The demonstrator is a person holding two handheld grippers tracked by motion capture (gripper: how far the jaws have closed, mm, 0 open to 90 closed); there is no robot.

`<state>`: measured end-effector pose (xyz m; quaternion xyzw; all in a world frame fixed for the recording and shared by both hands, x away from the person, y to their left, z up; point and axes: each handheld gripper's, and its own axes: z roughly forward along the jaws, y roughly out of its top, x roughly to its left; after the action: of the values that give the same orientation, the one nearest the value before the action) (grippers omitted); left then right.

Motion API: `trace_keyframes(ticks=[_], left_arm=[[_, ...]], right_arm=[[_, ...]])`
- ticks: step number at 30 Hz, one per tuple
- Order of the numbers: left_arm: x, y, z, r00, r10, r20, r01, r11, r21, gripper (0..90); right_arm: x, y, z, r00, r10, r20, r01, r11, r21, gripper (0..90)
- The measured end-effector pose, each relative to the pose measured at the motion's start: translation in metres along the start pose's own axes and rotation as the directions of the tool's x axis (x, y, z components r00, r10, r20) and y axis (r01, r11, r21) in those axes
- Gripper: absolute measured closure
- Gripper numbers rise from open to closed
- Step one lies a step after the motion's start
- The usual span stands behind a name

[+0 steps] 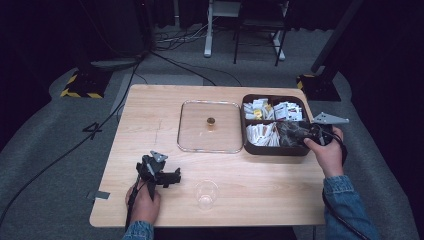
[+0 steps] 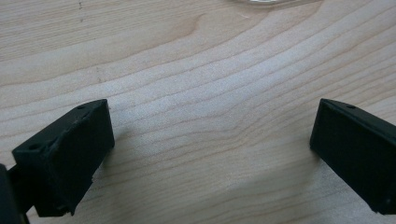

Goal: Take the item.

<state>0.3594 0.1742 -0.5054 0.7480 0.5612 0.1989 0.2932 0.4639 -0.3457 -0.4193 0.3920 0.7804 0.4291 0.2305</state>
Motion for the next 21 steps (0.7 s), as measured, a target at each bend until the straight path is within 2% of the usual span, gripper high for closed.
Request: trace_keyframes(ticks=[6,10,12,13,14,15,16,21], left_arm=[[0.0,0.0,0.0,1.0,0.0,0.0,0.0,1.0,0.0,0.0],[0.0,0.0,0.0,1.0,0.001,0.0,-0.001,1.0,0.0,0.0],[0.0,0.0,0.0,1.0,0.0,0.0,0.0,1.0,0.0,0.0],[0.0,0.0,0.0,1.0,0.0,0.0,0.0,1.0,0.0,0.1],[0.0,0.0,0.0,1.0,0.0,0.0,0.0,1.0,0.0,0.1],[0.0,0.0,0.0,1.0,0.001,-0.001,-0.001,1.0,0.0,0.1],[0.0,0.0,0.0,1.0,0.002,-0.001,-0.002,1.0,0.0,0.0],[0.0,0.0,0.0,1.0,0.0,0.0,0.0,1.0,0.0,0.0]], right_arm=[[-0.009,-0.01,0.005,0.9983,0.001,0.057,-0.003,0.9993,0.037,32.3],[-0.013,-0.016,0.008,0.9977,0.003,0.067,-0.008,0.9979,0.064,35.4],[-0.015,-0.021,0.012,0.9978,0.003,0.066,-0.009,0.996,0.089,41.9],[-0.015,-0.021,0.012,0.9978,0.003,0.066,-0.009,0.996,0.089,41.9],[-0.017,-0.024,0.013,0.9981,0.002,0.061,-0.008,0.9949,0.1,48.4],[-0.017,-0.024,0.013,0.9981,0.002,0.061,-0.008,0.9949,0.1,48.4],[-0.018,-0.027,0.015,0.9985,0.002,0.054,-0.008,0.9932,0.116,53.4],[-0.02,-0.031,0.017,0.9984,-0.001,0.056,-0.006,0.9914,0.131,60.2]])
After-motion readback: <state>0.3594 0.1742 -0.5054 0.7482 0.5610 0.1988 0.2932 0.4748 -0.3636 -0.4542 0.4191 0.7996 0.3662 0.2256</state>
